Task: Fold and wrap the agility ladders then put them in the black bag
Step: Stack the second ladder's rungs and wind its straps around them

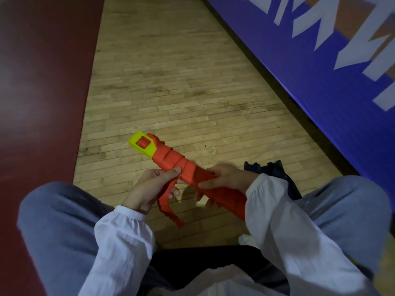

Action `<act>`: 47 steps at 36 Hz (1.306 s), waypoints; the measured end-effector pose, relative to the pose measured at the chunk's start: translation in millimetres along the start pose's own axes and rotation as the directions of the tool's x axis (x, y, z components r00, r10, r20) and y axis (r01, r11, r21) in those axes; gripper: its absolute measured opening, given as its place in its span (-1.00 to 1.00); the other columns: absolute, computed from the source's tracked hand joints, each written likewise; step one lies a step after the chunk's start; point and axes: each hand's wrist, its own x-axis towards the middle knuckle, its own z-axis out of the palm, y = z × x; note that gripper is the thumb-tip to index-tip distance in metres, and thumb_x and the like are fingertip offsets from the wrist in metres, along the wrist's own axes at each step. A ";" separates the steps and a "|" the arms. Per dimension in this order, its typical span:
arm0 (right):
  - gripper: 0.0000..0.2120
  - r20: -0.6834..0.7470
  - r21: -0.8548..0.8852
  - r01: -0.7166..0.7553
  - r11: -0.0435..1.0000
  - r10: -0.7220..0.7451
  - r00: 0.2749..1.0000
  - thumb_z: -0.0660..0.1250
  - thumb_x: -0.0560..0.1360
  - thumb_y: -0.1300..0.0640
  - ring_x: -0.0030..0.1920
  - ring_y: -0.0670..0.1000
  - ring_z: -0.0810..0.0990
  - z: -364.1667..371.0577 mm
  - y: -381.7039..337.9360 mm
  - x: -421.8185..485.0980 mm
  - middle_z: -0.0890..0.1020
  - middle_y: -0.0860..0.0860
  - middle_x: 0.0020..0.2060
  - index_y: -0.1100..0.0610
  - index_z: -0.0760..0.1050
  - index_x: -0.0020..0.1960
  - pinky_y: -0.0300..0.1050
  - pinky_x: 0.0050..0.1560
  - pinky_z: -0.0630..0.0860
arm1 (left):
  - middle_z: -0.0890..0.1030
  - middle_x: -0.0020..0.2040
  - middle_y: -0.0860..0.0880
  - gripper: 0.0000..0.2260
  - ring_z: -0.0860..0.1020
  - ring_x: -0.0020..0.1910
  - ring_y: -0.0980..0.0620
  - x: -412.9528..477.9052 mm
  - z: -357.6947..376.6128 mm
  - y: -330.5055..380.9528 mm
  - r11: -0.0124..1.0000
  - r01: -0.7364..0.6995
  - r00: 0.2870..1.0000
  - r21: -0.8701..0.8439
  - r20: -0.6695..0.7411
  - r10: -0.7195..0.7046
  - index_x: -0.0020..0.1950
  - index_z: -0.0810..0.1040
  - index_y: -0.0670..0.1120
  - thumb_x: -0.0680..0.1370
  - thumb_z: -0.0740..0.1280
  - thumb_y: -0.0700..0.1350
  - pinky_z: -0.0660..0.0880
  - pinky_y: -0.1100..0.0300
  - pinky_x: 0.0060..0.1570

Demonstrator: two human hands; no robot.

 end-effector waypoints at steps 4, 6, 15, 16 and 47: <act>-0.75 -0.051 -0.093 0.034 0.995 -0.039 0.998 0.34 0.54 0.20 -0.32 0.01 0.67 2.9 1.3 4.5 0.70 0.05 -0.19 0.19 0.46 0.20 -0.14 -0.28 0.61 | 0.67 -0.34 -0.14 -0.73 0.48 -0.61 0.09 0.0 -3.1 -1.9 0.997 0.045 0.998 -0.055 0.039 -0.043 -0.04 0.56 -0.37 0.59 0.25 -0.14 0.40 0.34 -0.62; -0.70 -0.086 -0.107 0.043 0.993 -0.052 0.995 0.36 0.53 0.21 -0.33 0.02 0.66 3.4 3.1 6.2 0.69 0.06 -0.21 0.21 0.45 0.24 -0.12 -0.28 0.61 | 0.69 -0.21 -0.22 -0.75 0.50 -0.60 0.06 1.3 -4.4 -2.8 0.995 0.074 0.996 -0.062 0.060 -0.071 0.01 0.57 -0.32 0.59 0.25 -0.12 0.40 0.33 -0.63; -0.62 -0.258 -0.232 0.091 0.968 -0.152 0.954 0.46 0.46 0.17 -0.23 0.16 0.68 10.3 5.6 5.2 0.67 0.14 -0.12 0.19 0.48 0.24 0.17 -0.11 0.63 | 0.69 -0.18 -0.23 -0.72 0.50 -0.58 0.03 3.7 -3.0 1.7 0.994 0.109 0.994 -0.020 0.015 -0.108 -0.03 0.57 -0.28 0.59 0.26 -0.05 0.42 0.31 -0.61; -0.60 -0.285 -0.252 0.100 0.963 -0.172 0.943 0.47 0.44 0.16 -0.18 0.21 0.68 11.8 6.9 5.8 0.67 0.15 -0.09 0.18 0.48 0.24 0.22 -0.08 0.63 | 0.69 -0.17 -0.22 -0.71 0.51 -0.57 0.03 3.8 -2.8 2.1 0.994 0.110 0.994 -0.011 0.010 -0.110 -0.03 0.57 -0.28 0.59 0.27 -0.03 0.42 0.30 -0.60; -0.47 -0.203 -0.152 -0.039 0.988 0.008 0.979 0.09 0.56 -0.23 -0.29 0.01 0.60 26.9 5.4 0.5 0.63 0.09 -0.19 0.21 0.48 0.17 -0.19 -0.25 0.53 | 0.55 -0.56 -0.12 -0.59 0.41 -0.67 0.05 1.6 7.0 -1.3 0.987 0.148 0.960 0.069 -0.251 -0.127 -0.19 0.58 -0.30 0.50 0.34 0.09 0.35 0.37 -0.61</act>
